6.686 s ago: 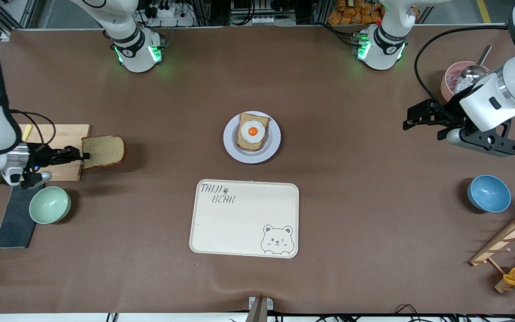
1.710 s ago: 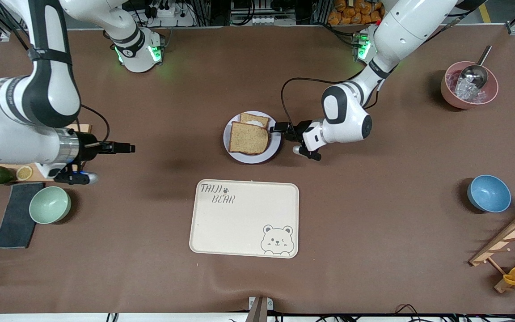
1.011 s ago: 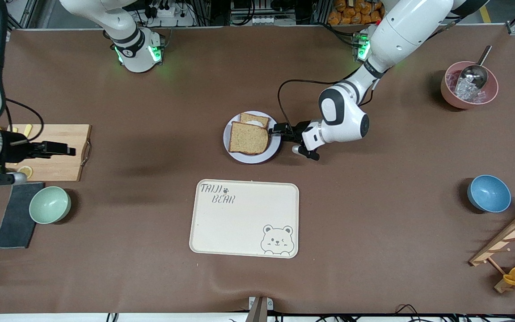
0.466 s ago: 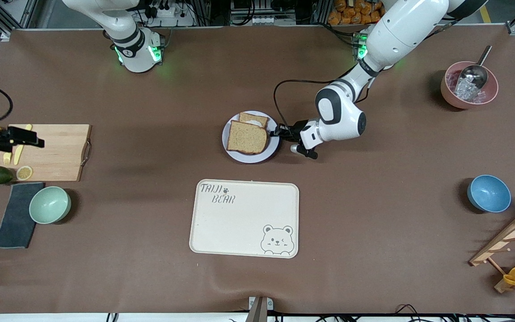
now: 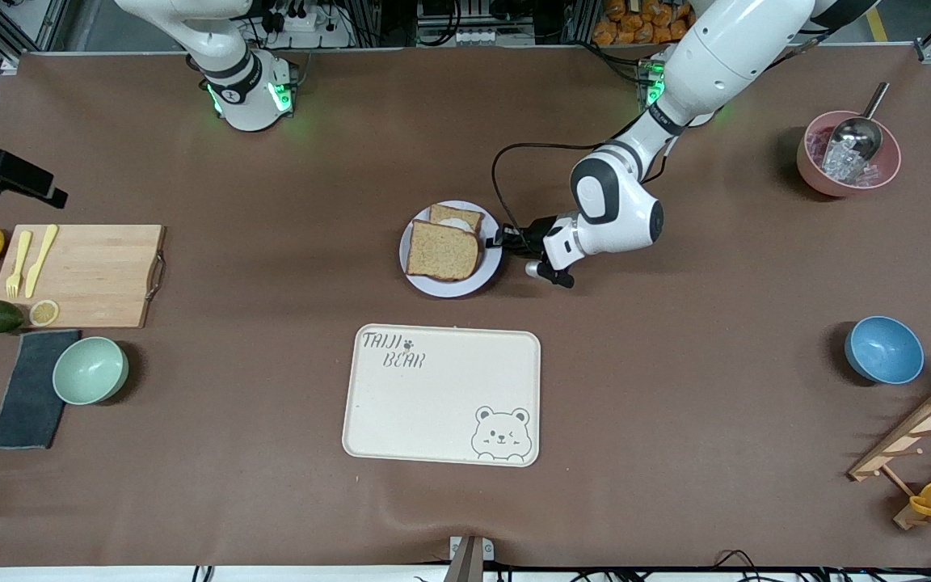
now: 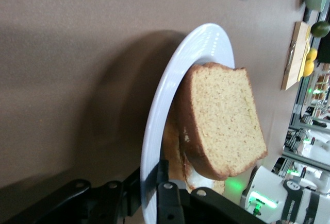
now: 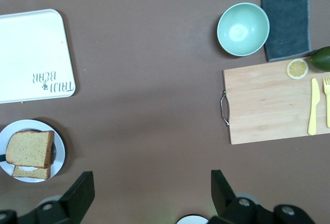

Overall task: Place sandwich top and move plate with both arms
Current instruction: 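Hold the plate rim with the left gripper while the right gripper retracts, then slide the plate with the left gripper onto the bear tray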

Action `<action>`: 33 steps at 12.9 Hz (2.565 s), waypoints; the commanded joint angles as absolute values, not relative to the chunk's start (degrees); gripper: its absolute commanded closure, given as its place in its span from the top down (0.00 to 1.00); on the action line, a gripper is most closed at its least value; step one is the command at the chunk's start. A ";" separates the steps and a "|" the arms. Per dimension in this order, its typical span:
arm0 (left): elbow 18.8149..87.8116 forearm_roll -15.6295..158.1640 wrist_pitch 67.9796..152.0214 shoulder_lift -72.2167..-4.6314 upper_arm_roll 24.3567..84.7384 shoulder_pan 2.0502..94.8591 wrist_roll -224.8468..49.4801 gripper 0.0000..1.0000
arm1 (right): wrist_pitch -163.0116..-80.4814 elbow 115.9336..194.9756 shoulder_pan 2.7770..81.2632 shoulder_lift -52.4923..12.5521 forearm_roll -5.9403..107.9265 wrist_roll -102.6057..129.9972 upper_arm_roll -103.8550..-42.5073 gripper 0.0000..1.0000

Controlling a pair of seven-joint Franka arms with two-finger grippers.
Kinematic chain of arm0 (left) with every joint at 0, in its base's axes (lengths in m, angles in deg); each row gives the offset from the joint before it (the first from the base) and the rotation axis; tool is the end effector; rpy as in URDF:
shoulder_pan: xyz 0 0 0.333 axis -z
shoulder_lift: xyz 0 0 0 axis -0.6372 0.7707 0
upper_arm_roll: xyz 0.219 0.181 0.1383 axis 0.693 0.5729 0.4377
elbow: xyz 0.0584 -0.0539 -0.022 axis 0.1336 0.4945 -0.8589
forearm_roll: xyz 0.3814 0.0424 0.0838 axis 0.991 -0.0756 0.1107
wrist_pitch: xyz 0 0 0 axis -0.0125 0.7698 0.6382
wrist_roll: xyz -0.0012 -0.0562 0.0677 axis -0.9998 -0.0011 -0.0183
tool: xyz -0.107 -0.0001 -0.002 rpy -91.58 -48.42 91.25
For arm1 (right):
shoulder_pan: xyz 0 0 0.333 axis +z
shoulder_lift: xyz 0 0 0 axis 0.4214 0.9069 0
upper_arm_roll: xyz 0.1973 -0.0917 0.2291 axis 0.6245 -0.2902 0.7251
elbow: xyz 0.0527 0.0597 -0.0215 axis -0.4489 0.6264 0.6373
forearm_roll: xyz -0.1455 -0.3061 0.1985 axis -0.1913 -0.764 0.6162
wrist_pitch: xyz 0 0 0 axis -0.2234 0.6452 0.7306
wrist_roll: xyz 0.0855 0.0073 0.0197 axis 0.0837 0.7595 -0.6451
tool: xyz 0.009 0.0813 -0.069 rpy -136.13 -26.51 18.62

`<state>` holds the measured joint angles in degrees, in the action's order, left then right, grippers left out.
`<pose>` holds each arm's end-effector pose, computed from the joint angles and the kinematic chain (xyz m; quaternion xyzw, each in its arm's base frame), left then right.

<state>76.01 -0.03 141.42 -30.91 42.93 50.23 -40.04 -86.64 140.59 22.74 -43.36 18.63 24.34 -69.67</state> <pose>0.4236 -0.3517 0.1506 0.9001 -0.0171 -0.0813 0.4277 0.5368 -0.0289 0.6583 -0.9955 0.0793 0.0337 0.0390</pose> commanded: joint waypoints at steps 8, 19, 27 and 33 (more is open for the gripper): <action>76.21 -19.32 142.78 -33.81 42.73 50.30 -29.03 0.00 | -88.83 142.39 21.41 -44.66 13.97 25.14 -67.38 1.00; 76.21 -27.31 139.44 -35.83 37.55 43.20 -26.40 0.00 | -88.74 142.39 21.76 -43.97 13.97 25.23 -67.38 1.00; 64.10 -46.00 139.00 -29.78 36.49 40.20 -16.22 0.00 | -89.00 142.83 21.58 -43.79 14.06 25.23 -67.56 1.00; 53.19 -49.38 139.09 -19.76 39.64 43.17 -8.46 0.00 | -89.62 142.83 21.67 -43.26 14.32 25.23 -67.47 1.00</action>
<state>57.36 -47.94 139.98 -23.29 38.29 41.25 -10.73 -89.16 142.40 21.95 -43.03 15.02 24.38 -67.97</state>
